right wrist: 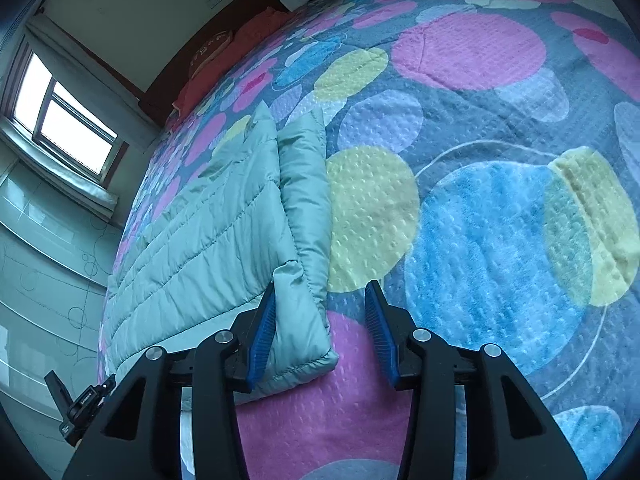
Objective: Fold large clothes
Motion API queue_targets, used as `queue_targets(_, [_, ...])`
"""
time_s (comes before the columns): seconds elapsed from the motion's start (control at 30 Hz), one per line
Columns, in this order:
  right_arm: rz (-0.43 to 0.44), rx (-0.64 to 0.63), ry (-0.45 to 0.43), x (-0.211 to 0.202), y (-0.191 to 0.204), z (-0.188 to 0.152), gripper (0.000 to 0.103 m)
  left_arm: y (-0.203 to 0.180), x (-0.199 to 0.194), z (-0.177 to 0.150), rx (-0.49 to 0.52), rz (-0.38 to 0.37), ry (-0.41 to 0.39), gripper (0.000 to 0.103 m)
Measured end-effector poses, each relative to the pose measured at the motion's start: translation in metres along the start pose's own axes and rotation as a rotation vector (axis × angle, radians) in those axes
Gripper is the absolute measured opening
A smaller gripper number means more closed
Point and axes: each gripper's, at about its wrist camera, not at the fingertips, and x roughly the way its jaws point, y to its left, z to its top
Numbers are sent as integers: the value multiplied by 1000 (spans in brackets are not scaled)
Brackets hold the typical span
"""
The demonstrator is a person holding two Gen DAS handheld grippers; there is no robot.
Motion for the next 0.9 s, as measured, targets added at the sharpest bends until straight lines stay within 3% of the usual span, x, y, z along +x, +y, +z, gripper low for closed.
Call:
queue_targets(0.2, [-90,-36,-40,-17,5,9,45,-3,-27,8,12,85,-72,44])
queue_targets(0.37, [-170,-121,-92,-31,23,9,43,-30,-46,13,65,62,-124,44])
queue_targets(0.63, [-128,-223,-93,-33,75,6,41,-82,-33,16,143,-23,-103,44])
queue_targets(0.9, [-60,-342,-22,3,139,-9,34,-116,-11,20,226,-30,-93,43])
